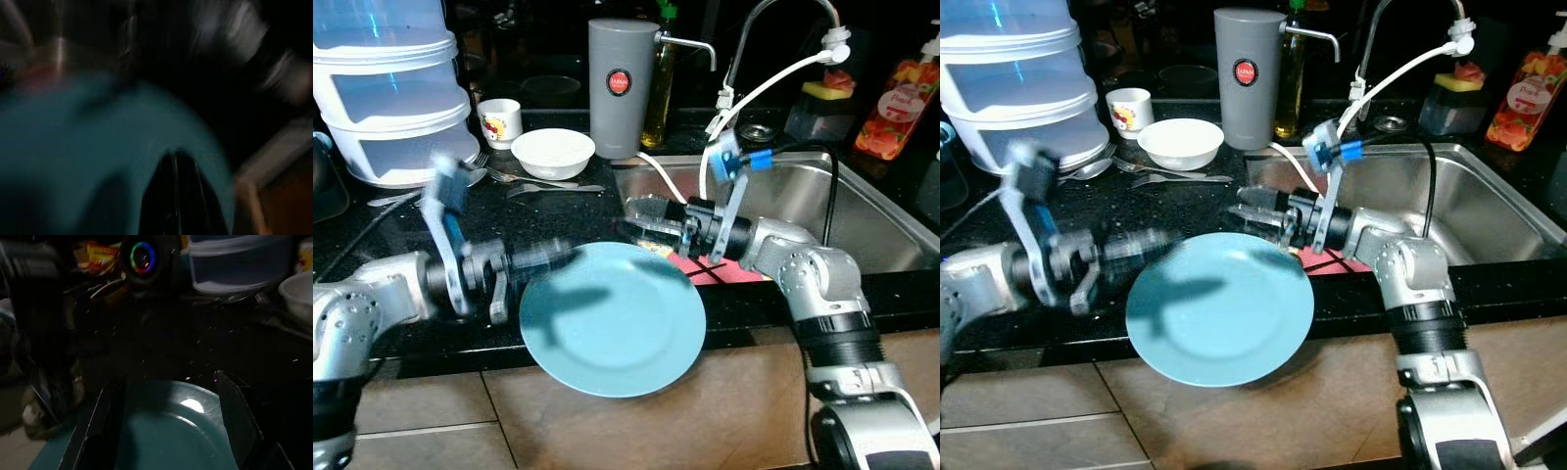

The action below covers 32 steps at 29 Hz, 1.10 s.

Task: Kitchen organization

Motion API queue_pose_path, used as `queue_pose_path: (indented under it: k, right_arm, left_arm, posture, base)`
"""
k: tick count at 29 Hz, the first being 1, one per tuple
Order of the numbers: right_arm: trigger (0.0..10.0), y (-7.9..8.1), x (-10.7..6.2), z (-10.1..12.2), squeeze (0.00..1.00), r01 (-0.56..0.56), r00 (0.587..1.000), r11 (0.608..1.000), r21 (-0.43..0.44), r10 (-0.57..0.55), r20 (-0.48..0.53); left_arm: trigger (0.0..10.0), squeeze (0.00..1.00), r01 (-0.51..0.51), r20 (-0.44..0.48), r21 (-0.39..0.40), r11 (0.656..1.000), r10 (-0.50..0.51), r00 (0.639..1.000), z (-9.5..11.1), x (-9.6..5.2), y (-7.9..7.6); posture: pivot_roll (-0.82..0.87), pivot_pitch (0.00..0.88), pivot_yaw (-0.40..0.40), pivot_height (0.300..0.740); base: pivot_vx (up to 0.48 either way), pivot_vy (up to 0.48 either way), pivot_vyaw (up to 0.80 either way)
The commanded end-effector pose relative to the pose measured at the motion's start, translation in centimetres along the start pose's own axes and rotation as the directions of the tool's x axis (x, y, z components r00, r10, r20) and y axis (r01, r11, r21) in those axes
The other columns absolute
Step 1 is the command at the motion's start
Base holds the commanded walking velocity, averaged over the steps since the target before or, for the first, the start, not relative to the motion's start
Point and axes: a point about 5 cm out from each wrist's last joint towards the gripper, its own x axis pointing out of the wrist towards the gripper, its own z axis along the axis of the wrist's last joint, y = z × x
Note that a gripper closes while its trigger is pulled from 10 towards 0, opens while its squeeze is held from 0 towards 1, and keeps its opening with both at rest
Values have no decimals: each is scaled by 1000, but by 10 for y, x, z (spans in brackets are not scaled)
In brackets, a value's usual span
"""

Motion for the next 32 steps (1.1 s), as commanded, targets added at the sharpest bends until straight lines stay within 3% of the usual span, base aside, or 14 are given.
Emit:
queue_pose_path:
  k: [1, 6, 7, 10, 12, 13, 14, 16, 20, 23, 27, 30, 31, 32]
  right_arm:
    - [10000, 4, 1, -1, 0, -16, 999, 1000, -27, 15, -30]
    - [10000, 2, 2, 1, 0, 12, 999, 998, -58, -14, -37]
    - [10000, 2, 2, 1, 0, 12, 999, 998, -58, -14, -37]
    - [10000, 0, 2, 5, 0, 38, 999, 997, -74, -40, -25]
    - [10000, -3, 2, 7, 0, 65, 998, 994, -83, -66, -9]
    - [10000, -7, 2, 11, 0, 106, 994, 990, -88, -105, 16]
    - [10000, -9, 1, 13, 0, 126, 992, 988, -90, -124, 29]
    - [10000, -11, 2, 14, 0, 147, 989, 985, -89, -144, 41]
    - [10000, -19, 0, 21, 0, 238, 969, 968, -79, -230, 94]
    - [10000, -21, -1, 23, 0, 252, 964, 965, -75, -244, 103]
    - [10000, -31, -4, 20, 0, 361, 929, 932, -27, -356, 102]
    - [10000, -51, -13, 10, 0, 552, 834, 833, -22, -551, 38]
    - [10000, -51, -13, 10, 0, 552, 834, 833, -22, -551, 38]
    - [10000, -56, -16, 3, 1000, 592, 805, 804, -53, -594, -7]
  left_arm:
    - [10000, 0, -42, -87, 48, 998, 46, 995, -7, 1, 1]
    - [10000, 0, -318, -191, 162, 934, 345, 919, -19, 3, 37]
    - [10000, 0, -318, -191, 162, 934, 345, 919, -19, 3, 37]
    - [10000, 0, -460, -207, 228, 858, 504, 839, -19, -1, 57]
    - [10000, 0, -568, -199, 276, 775, 625, 755, -18, -6, 72]
    - [10000, 0, -670, -170, 304, 678, 730, 662, -15, -13, 87]
    - [10000, 0, -704, -158, 314, 637, 766, 623, -14, -15, 93]
    - [10000, 0, -727, -147, 319, 609, 789, 596, -14, -17, 97]
    - [10000, 0, -787, -108, 384, 483, 870, 481, -17, -25, 112]
    - [10000, 0, -787, -59, 381, 485, 862, 503, -13, -22, 112]
    - [10000, 0, -756, 6, 376, 535, 815, 579, -7, -13, 108]
    - [10000, 0, -738, -8, 391, 549, 804, 594, -13, -11, 109]
    - [10000, 0, -738, -8, 391, 549, 804, 594, -13, -11, 109]
    - [10000, 0, -736, -10, 390, 554, 801, 598, -14, -11, 109]
  posture:
    - [115, 98, -36, 740]
    - [115, 99, -37, 740]
    - [115, 99, -37, 740]
    - [115, 99, -38, 740]
    - [115, 99, -37, 740]
    - [117, 99, -36, 740]
    - [117, 99, -36, 740]
    - [118, 100, -36, 740]
    - [115, 102, -34, 740]
    - [113, 104, -32, 740]
    - [114, 104, -33, 740]
    - [116, 103, -35, 740]
    - [116, 103, -35, 740]
    - [116, 103, -35, 740]
  base:
    - [0, 0, 0]
    - [0, 0, 0]
    - [0, 0, 0]
    - [0, 0, 0]
    - [0, 0, 0]
    - [0, 0, 0]
    - [0, 0, 0]
    - [0, 0, 0]
    - [0, 0, 0]
    - [0, 0, 0]
    - [0, 0, 0]
    - [0, 0, 0]
    - [0, 0, 0]
    - [0, 0, 0]
